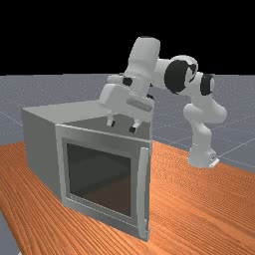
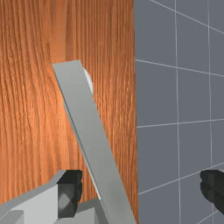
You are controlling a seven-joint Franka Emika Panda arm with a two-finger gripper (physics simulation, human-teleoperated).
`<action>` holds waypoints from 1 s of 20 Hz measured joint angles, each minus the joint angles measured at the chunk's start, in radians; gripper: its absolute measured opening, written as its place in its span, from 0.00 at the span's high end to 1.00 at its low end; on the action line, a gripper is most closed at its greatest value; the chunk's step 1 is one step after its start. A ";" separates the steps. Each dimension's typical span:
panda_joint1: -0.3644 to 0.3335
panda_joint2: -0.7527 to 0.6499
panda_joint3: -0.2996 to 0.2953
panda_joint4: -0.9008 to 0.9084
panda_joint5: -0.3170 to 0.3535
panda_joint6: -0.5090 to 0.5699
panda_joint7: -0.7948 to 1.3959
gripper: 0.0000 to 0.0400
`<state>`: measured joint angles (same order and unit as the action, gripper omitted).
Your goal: Close the microwave
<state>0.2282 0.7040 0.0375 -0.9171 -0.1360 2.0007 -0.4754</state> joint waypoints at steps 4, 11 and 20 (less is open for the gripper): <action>-0.001 0.058 0.000 0.074 0.003 -0.021 -0.005 0.00; -0.009 -0.045 0.001 -0.134 0.002 0.187 0.015 0.00; -0.020 -0.212 0.015 -0.405 0.012 0.305 0.010 0.00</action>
<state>0.2083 0.4919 0.0524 -1.3216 -0.1239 2.3059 -0.4659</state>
